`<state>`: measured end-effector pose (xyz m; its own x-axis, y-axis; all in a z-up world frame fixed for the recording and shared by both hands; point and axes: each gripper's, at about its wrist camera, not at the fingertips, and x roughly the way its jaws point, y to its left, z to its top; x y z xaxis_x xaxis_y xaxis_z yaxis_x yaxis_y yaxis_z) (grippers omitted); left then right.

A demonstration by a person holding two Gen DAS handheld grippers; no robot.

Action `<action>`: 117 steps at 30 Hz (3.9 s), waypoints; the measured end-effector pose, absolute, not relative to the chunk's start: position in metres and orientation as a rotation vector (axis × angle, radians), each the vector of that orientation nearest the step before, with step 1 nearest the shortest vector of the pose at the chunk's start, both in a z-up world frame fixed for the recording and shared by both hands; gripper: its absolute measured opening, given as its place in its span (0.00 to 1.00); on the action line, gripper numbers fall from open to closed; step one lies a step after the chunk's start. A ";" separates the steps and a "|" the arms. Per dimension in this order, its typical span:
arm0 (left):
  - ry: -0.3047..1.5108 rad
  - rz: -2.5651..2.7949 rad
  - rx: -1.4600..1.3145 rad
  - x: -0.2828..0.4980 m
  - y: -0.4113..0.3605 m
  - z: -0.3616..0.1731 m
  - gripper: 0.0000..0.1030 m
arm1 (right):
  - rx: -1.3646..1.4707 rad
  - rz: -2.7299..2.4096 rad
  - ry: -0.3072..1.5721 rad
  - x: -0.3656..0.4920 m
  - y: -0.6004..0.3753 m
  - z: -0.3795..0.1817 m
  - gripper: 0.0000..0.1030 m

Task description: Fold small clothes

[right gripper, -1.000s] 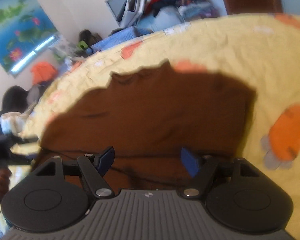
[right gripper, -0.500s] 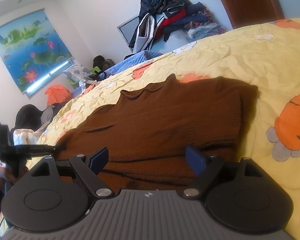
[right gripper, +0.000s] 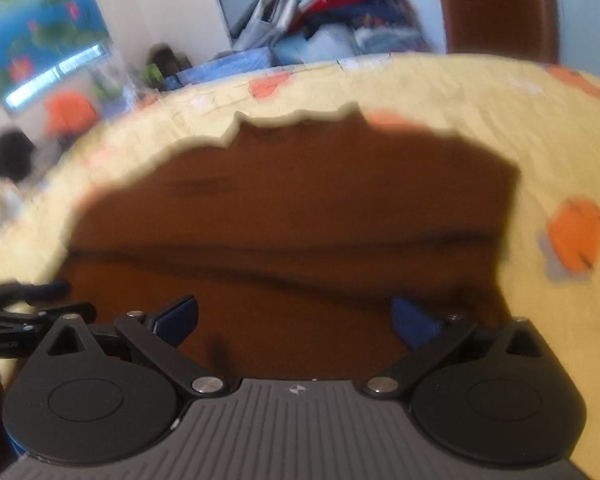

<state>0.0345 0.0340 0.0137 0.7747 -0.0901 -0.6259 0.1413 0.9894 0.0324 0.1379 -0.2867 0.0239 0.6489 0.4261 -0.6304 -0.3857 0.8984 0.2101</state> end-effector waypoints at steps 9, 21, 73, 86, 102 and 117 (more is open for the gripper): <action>0.749 -0.082 -0.123 -0.016 0.079 0.035 0.82 | -0.001 0.362 0.767 0.083 -0.320 0.036 1.00; 0.884 -0.155 -0.607 -0.060 0.103 0.014 0.07 | 0.453 0.447 0.924 0.054 -0.400 0.029 0.26; 1.029 -0.358 -0.618 -0.121 0.111 0.015 0.04 | 0.714 0.680 1.136 -0.051 -0.416 0.012 0.14; 0.634 -0.399 -0.716 0.072 0.150 0.107 0.04 | 0.922 0.760 0.680 0.114 -0.430 0.092 0.14; 0.734 -0.092 -0.687 0.222 0.142 0.071 0.49 | 0.978 0.459 0.716 0.309 -0.396 0.018 0.98; 0.721 -0.109 -0.889 0.064 0.160 0.014 0.99 | 0.751 0.408 0.818 0.166 -0.411 0.002 1.00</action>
<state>0.0643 0.1602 0.0141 0.7621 -0.3731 -0.5292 -0.2006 0.6410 -0.7409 0.1655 -0.4109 0.0021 0.6285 0.5923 -0.5041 -0.0461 0.6753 0.7361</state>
